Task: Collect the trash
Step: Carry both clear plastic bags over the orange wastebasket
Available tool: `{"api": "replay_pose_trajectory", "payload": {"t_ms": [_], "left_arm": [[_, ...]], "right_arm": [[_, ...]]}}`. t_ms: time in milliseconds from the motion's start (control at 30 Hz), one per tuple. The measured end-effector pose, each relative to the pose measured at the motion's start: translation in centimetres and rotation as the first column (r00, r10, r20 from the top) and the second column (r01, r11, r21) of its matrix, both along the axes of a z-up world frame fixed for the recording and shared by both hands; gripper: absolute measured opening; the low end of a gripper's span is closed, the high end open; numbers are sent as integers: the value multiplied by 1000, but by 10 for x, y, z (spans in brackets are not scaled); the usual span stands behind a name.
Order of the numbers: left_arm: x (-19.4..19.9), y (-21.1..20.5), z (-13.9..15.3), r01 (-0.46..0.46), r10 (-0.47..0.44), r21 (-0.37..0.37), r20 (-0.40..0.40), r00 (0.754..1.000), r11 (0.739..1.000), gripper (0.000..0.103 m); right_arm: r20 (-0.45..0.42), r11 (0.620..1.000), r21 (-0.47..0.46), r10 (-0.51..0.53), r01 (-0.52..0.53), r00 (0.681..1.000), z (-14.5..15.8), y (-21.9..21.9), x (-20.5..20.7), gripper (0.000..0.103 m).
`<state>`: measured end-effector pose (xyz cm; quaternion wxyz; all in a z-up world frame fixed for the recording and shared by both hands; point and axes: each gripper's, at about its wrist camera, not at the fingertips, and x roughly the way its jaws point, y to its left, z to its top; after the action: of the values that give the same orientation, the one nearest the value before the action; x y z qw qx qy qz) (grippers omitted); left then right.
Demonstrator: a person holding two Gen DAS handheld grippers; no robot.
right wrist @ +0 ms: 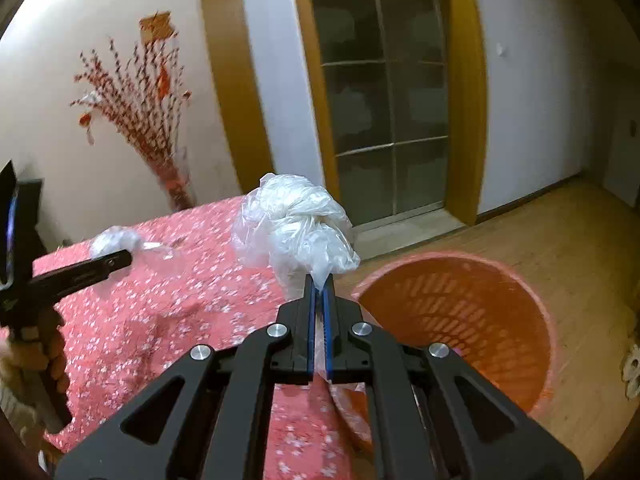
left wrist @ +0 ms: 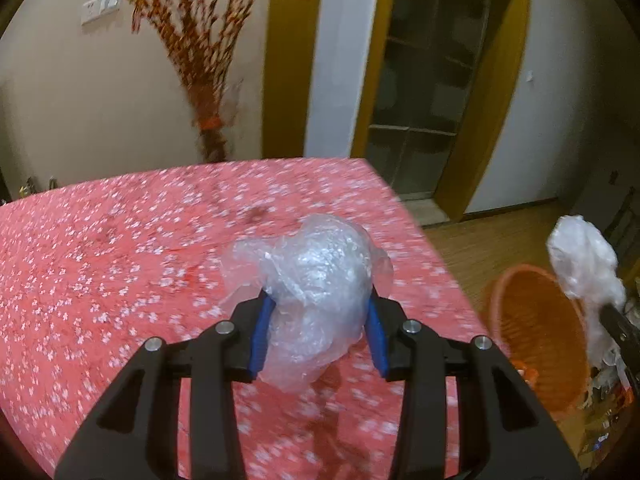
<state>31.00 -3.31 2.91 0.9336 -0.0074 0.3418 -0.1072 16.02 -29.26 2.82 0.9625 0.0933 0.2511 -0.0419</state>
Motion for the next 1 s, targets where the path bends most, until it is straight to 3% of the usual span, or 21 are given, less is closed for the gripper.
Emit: {"api": "replay_pose_trajectory", "payload": {"t_ms": [400, 667, 1000], "left_arm": [[-75, -73, 28, 130, -126, -38, 106, 986, 991, 41], [-100, -129, 12, 208, -203, -93, 65, 977, 974, 41], [-109, -173, -12, 227, -229, -135, 0, 973, 964, 41]], "right_arm": [[72, 980, -3, -196, 197, 978, 8, -39, -43, 3], [78, 957, 10, -290, 290, 954, -1, -58, -59, 3], [64, 940, 59, -339, 335, 939, -12, -77, -63, 3]]}}
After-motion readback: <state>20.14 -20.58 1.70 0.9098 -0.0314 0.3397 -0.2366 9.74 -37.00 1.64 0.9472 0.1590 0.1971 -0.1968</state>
